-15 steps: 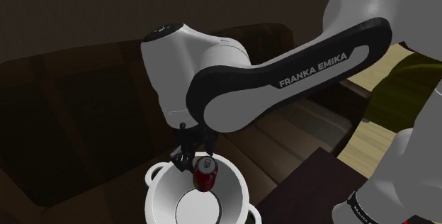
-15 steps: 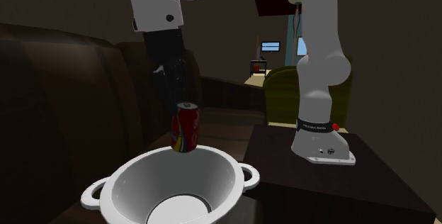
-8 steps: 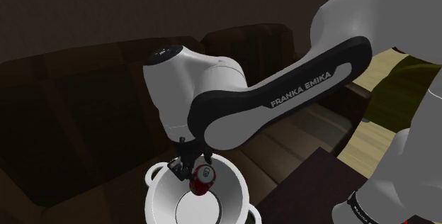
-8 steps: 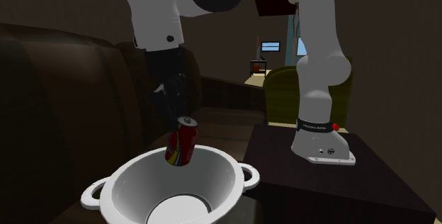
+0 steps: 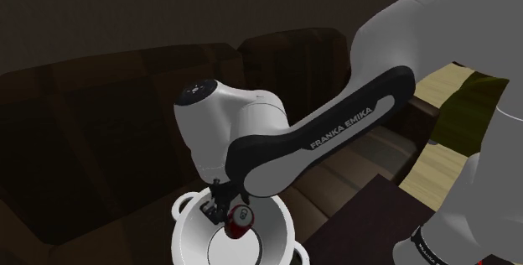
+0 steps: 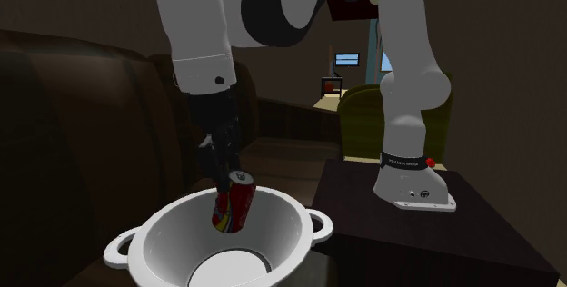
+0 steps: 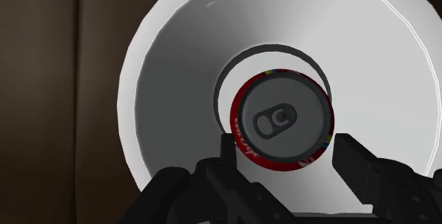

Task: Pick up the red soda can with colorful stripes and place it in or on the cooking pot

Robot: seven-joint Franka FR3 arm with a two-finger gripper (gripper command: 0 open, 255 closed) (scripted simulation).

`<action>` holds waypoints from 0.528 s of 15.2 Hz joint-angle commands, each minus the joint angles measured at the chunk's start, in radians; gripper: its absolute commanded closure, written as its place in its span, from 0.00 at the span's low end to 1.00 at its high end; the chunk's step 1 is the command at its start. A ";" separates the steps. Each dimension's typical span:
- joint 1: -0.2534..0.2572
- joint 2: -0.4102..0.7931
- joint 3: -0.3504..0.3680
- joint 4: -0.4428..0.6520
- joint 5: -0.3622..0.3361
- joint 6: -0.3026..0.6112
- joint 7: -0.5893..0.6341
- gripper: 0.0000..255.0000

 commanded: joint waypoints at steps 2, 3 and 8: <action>0.004 0.022 -0.006 -0.016 -0.018 0.034 0.013 1.00; 0.005 0.022 -0.006 -0.016 -0.017 0.034 0.013 1.00; 0.005 0.022 -0.006 -0.016 -0.018 0.034 0.013 1.00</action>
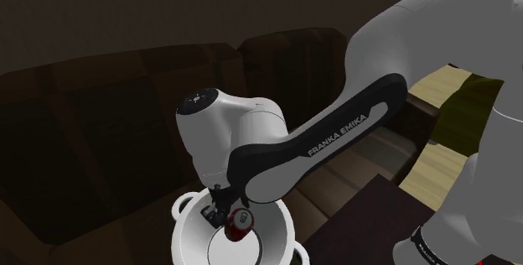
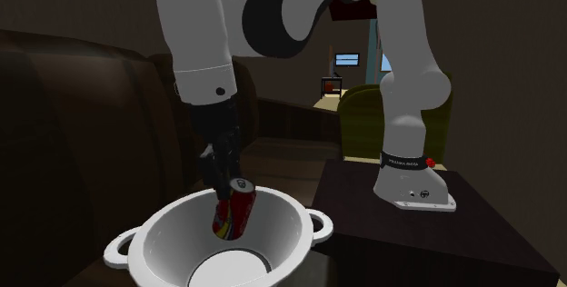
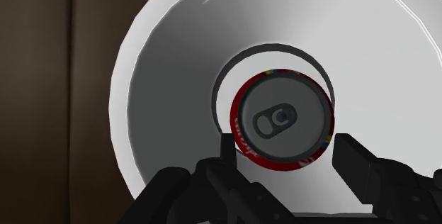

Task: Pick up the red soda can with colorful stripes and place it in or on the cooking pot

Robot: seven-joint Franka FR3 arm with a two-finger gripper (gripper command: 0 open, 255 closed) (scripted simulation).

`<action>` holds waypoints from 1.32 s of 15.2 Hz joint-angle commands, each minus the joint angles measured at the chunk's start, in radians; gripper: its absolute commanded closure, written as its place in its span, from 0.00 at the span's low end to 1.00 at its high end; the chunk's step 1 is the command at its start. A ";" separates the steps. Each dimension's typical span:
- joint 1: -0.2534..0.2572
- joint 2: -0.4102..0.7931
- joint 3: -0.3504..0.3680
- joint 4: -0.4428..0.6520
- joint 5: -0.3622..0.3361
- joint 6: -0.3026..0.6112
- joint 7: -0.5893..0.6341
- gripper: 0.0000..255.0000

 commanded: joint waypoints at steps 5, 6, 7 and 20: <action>0.000 0.000 0.000 0.000 0.000 0.000 0.000 0.00; 0.000 0.000 0.000 0.000 0.000 0.000 0.000 0.00; 0.000 0.000 0.000 0.000 0.000 0.000 0.000 0.00; -0.002 -0.041 0.014 0.086 0.037 -0.117 -0.025 0.00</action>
